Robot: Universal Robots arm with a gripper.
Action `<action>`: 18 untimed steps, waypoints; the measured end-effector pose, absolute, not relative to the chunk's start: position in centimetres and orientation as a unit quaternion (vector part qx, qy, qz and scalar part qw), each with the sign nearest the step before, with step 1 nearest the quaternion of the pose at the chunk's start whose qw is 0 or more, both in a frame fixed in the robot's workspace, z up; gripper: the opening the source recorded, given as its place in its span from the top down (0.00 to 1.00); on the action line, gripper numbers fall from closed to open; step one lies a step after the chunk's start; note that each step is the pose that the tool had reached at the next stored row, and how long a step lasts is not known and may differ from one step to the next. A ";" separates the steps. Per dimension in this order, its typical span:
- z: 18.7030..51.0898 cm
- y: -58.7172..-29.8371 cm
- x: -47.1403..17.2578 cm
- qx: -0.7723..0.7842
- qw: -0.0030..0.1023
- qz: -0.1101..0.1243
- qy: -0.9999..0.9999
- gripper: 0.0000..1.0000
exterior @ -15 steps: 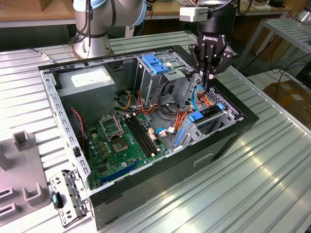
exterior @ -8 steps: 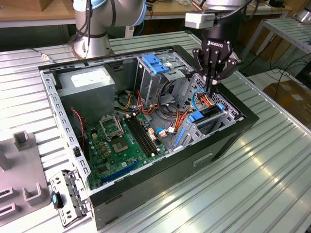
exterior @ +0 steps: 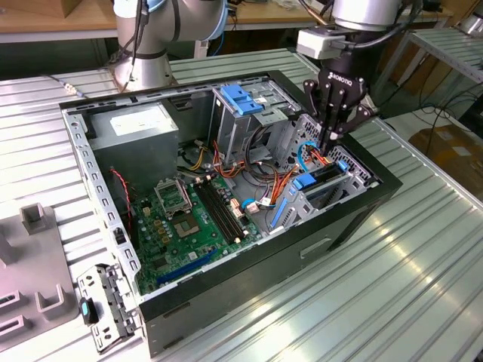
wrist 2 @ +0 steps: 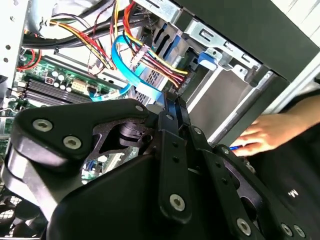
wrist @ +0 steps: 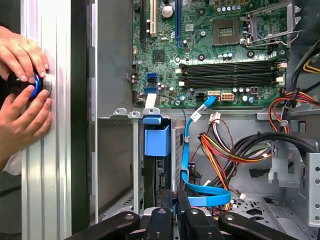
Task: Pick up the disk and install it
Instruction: 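Insert the second disk wire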
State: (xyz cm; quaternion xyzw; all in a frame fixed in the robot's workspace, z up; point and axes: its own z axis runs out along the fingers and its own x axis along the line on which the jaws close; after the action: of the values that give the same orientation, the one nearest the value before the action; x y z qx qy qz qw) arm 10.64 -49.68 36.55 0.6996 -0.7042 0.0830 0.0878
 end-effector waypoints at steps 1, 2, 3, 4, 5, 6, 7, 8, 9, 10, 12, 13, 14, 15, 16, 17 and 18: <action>36.4 -50.4 10.6 0.700 0.087 0.082 -0.704 0.84; 36.1 -50.9 10.4 0.700 0.086 0.082 -0.704 0.84; 36.0 -51.1 10.3 0.700 0.085 0.083 -0.704 0.84; 36.0 -51.2 10.2 0.700 0.085 0.083 -0.704 0.84; 35.9 -51.4 10.0 0.700 0.083 0.083 -0.704 0.84; 35.8 -51.5 9.9 0.700 0.082 0.082 -0.704 0.84; 35.8 -51.6 9.8 0.701 0.080 0.081 -0.704 0.84; 35.7 -51.6 9.7 0.701 0.078 0.079 -0.704 0.84; 35.7 -51.7 9.5 0.701 0.075 0.077 -0.705 0.84; 35.7 -51.9 9.5 0.702 0.072 0.073 -0.705 0.84; 35.7 -52.1 9.4 0.703 0.062 0.064 -0.706 0.84; 35.6 -52.3 9.4 0.703 0.053 0.056 -0.707 0.84; 35.6 -52.5 9.3 0.704 0.046 0.049 -0.707 0.84; 35.6 -52.6 9.3 0.704 0.041 0.045 -0.708 0.84; 35.6 -52.8 9.3 0.704 0.036 0.040 -0.708 0.84; 35.6 -53.0 9.2 0.704 0.034 0.039 -0.708 0.84; 35.5 -53.0 9.1 0.704 0.031 0.041 -0.708 0.84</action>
State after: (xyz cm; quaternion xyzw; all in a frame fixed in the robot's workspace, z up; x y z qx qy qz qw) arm 9.14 -53.00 35.52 0.7044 -0.7080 0.0410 0.0311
